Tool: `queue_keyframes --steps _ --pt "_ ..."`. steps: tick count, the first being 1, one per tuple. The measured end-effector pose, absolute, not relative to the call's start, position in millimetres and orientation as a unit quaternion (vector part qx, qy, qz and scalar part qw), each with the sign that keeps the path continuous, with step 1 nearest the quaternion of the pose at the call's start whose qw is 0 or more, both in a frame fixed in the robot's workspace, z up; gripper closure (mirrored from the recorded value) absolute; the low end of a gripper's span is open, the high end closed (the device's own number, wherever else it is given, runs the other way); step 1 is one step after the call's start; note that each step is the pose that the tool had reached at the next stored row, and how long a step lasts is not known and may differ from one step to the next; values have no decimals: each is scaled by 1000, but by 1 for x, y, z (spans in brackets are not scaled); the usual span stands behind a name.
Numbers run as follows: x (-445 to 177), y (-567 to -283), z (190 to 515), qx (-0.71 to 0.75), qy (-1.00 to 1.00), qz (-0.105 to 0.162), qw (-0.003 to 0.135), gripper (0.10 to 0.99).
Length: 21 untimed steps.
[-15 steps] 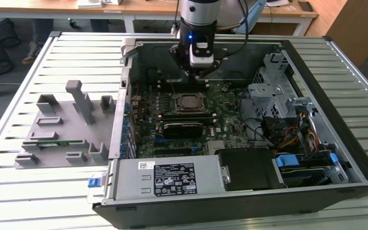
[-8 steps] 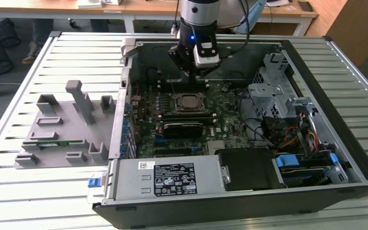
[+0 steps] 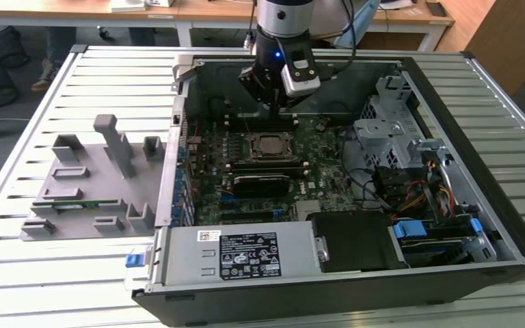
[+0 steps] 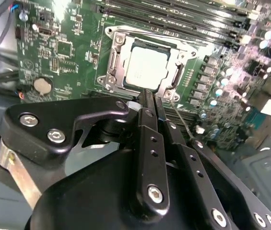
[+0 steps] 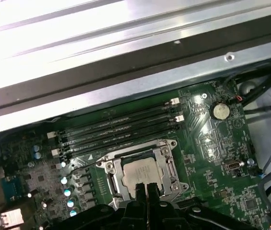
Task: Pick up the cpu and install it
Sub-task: 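Install the first cpu locking lever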
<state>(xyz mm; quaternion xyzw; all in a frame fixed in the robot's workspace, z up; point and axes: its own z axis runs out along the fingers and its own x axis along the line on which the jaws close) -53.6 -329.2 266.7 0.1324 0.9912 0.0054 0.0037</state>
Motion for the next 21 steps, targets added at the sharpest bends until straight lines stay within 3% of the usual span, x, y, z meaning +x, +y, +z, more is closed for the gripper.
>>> queue_keyframes --steps 14,17,21 --pt "-58 -329 265 33 999 6 3 929" --pt "-65 -329 265 28 1000 6 3 980" --pt "-75 -330 265 27 1000 6 3 980"
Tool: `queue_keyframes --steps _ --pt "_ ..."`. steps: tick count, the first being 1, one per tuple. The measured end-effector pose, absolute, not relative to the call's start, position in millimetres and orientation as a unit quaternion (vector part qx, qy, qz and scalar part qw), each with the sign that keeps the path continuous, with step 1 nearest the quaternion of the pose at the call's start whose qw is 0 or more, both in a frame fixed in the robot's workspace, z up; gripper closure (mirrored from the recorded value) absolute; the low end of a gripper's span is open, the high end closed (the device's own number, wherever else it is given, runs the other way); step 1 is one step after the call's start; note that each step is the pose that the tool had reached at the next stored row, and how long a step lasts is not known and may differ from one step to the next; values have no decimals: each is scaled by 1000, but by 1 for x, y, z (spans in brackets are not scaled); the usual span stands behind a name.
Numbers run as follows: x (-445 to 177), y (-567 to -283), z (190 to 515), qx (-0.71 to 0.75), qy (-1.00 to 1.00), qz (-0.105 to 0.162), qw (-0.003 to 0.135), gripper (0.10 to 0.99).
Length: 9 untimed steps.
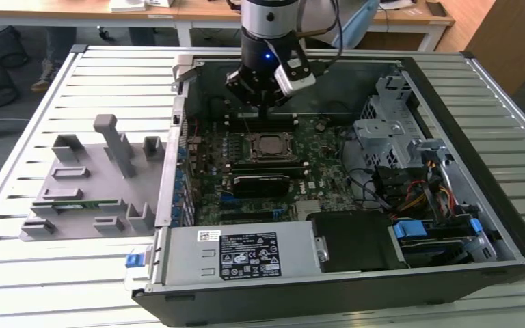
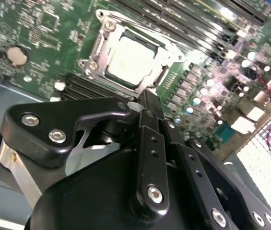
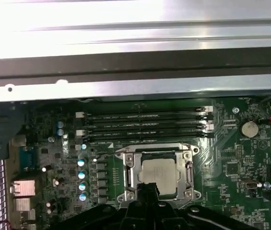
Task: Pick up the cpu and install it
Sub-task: 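Install the first cpu locking lever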
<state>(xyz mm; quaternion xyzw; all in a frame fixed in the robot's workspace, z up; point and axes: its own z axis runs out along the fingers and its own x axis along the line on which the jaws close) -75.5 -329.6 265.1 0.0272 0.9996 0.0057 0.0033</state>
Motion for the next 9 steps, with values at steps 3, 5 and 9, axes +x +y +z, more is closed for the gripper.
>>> queue_keyframes --steps 3,5,9 --pt "-81 -330 265 24 1000 6 3 980" --pt "-84 -330 265 23 1000 6 3 980" --pt "-91 -330 265 22 1000 6 3 980"
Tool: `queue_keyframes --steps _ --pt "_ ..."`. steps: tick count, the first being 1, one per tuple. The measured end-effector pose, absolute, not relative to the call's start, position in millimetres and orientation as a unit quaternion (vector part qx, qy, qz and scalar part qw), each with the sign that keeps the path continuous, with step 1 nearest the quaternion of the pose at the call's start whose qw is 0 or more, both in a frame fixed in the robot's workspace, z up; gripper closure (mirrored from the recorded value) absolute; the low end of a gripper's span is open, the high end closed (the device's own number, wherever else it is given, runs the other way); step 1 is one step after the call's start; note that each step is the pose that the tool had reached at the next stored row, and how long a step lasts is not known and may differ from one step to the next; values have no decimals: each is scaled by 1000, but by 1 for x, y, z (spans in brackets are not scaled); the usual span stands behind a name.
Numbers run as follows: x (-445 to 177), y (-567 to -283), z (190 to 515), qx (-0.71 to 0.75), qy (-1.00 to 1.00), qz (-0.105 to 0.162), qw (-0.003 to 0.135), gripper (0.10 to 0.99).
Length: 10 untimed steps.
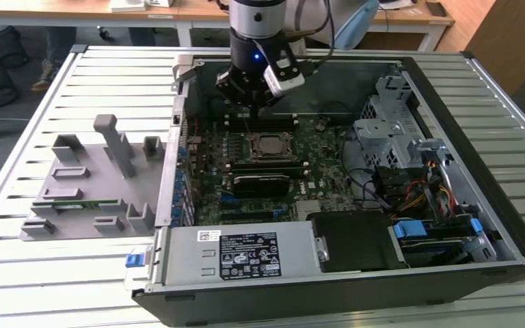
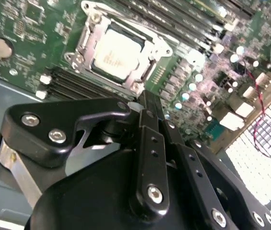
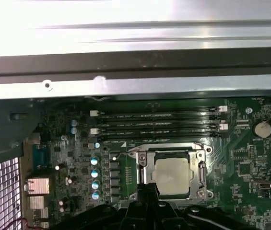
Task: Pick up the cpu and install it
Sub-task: 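Install the first cpu locking lever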
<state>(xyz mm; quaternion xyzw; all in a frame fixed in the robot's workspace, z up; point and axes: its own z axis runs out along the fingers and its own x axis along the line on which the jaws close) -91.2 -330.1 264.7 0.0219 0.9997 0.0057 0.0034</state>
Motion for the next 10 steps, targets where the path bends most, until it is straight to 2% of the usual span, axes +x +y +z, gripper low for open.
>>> queue_keyframes --steps 10 --pt "-114 -330 263 18 1000 6 3 980"
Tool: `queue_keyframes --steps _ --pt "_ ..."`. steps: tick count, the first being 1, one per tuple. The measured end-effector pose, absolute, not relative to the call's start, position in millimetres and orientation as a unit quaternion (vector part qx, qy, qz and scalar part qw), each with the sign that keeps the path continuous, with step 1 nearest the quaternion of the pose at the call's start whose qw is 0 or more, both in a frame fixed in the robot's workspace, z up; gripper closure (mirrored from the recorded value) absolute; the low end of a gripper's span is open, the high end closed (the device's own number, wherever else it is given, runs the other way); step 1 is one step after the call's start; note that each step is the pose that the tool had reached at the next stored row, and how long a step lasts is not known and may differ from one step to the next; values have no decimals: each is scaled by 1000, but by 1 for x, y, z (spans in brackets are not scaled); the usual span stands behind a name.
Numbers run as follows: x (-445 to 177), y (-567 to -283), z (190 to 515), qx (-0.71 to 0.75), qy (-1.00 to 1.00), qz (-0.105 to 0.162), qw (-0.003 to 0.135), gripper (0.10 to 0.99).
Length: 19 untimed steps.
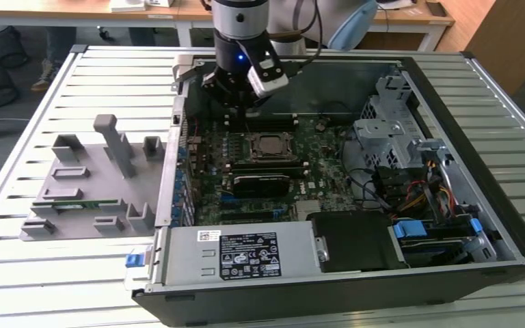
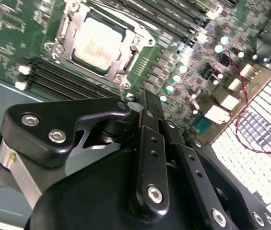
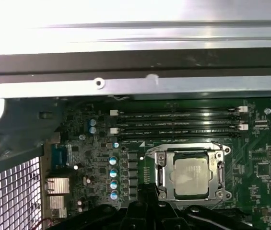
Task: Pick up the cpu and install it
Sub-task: 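Install the first cpu locking lever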
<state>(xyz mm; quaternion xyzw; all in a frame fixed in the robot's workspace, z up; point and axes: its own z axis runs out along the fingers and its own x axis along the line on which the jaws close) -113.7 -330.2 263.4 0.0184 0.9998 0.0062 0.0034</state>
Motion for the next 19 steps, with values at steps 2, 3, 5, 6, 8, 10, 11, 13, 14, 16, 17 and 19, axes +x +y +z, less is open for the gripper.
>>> queue_keyframes --steps 2,3,5,6,8,10,11,13,14,16,17,19 --pt "-118 -330 263 17 1000 6 3 980" --pt "-120 -330 262 16 1000 6 3 980" --pt "-121 -329 262 13 1000 6 3 980" --pt "-122 -328 262 12 1000 6 3 980" --pt "-122 -326 261 9 1000 7 3 980" --pt "-122 -323 260 7 1000 7 3 980" --pt "-123 -321 260 6 1000 7 3 980" --pt "-123 -318 259 5 1000 8 3 980" --pt "-124 -316 259 4 1000 8 3 980" --pt "-125 -309 257 0 1000 8 3 980" --pt "-125 -307 257 -1 1000 8 3 980" --pt "-124 -306 257 -4 1000 8 3 980"
